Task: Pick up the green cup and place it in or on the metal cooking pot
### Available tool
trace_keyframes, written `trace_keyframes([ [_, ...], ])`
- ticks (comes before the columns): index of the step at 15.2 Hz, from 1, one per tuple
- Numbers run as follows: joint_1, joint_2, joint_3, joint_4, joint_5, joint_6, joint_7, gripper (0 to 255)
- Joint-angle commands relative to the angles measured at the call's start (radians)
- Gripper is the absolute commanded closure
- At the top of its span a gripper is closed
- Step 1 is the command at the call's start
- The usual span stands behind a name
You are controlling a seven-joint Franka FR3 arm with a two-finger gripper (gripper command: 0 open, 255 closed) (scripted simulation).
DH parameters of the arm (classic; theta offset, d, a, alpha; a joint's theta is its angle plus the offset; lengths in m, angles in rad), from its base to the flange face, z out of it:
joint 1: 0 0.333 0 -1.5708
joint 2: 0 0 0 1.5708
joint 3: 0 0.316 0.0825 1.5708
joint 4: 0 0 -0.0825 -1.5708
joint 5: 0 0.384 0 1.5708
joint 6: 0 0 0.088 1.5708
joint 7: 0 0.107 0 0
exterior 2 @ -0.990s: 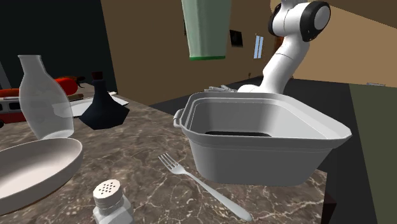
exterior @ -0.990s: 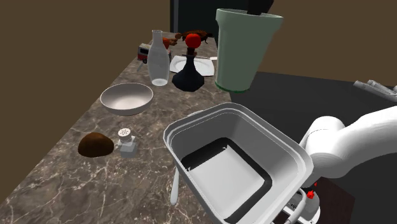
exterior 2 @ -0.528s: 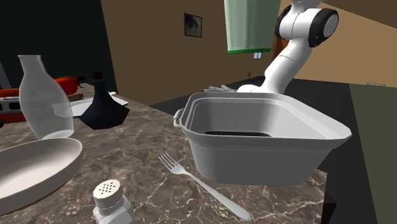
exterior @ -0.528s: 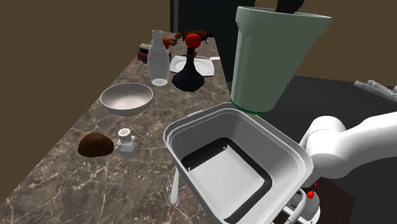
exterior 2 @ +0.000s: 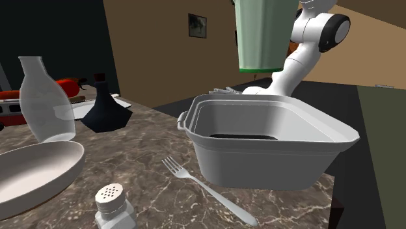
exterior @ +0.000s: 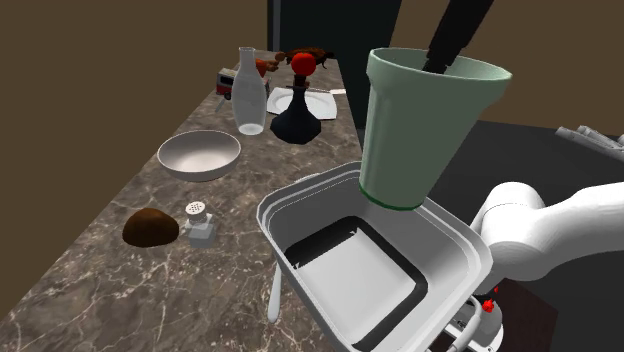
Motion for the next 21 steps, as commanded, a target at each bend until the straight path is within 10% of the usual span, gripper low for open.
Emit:
trace_keyframes([
  [1,0.001,-0.021,0.003,-0.045,0.003,0.024,-0.01,255],
  [21,0.012,-0.128,0.025,-0.287,0.029,0.152,-0.061,255],
])
